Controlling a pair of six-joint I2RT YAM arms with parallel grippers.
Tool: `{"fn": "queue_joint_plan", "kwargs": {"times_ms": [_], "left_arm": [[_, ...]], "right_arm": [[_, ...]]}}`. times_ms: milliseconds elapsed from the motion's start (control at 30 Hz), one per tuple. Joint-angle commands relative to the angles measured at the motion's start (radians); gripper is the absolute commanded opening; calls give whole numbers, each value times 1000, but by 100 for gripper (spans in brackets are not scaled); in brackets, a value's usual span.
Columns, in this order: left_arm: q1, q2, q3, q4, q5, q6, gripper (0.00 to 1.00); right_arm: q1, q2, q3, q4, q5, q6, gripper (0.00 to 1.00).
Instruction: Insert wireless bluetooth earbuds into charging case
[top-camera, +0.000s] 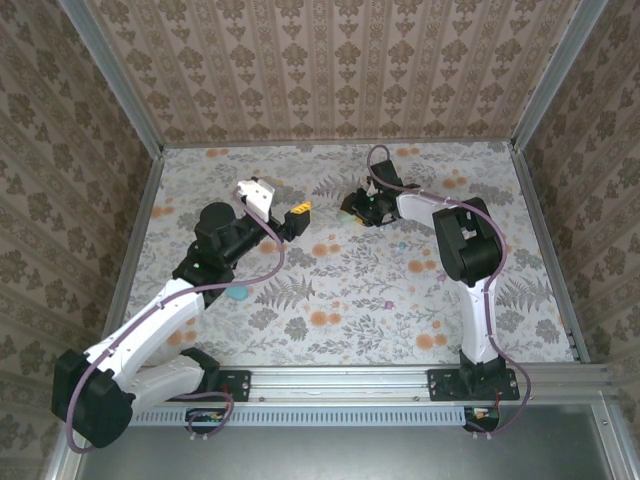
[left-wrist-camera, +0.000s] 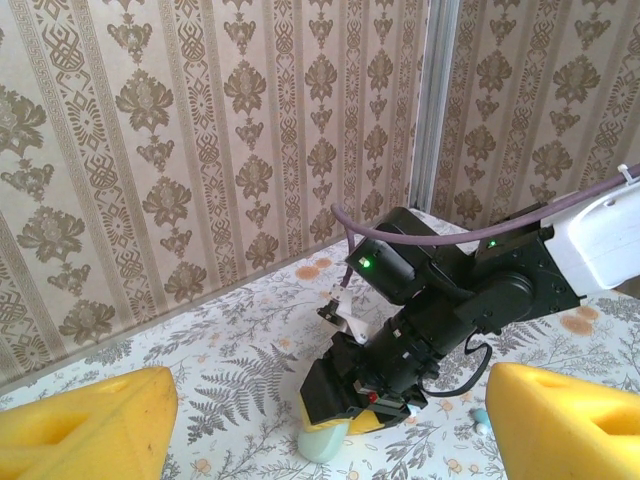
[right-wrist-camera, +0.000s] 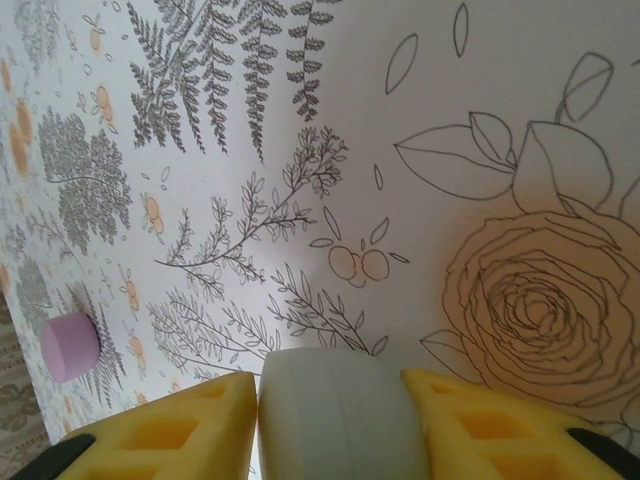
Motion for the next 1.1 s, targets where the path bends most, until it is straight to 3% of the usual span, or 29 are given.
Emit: {"fn": "queue_joint_plan", "kwargs": {"times_ms": [0, 233, 500, 600, 667, 733, 800, 933, 1067], "left_arm": [[6, -5, 14, 12, 1, 11, 81], [6, -9, 17, -7, -16, 12, 81], [9, -12, 25, -96, -93, -38, 81], [14, -13, 30, -184, -182, -76, 82], [27, -4, 48, -322, -320, -153, 82], [61, 12, 68, -485, -424, -261, 83], [116, 28, 75, -649, -460, -387, 83], [287, 38, 19, -853, -372, -568, 81], [389, 18, -74, -897, -308, -646, 82]], "right_arm": [[3, 11, 47, -81, 16, -48, 45], [2, -19, 65, -148, 59, -68, 54], [1, -92, 28, -172, 90, -87, 56], [9, -145, 2, -157, 79, -113, 56], [22, -187, -14, -164, 87, -137, 57], [43, -238, -53, -130, 85, -146, 56], [64, -284, -103, -98, 84, -146, 56], [104, -353, -179, -65, 87, -122, 56], [149, -386, -212, -61, 76, -114, 56]]}}
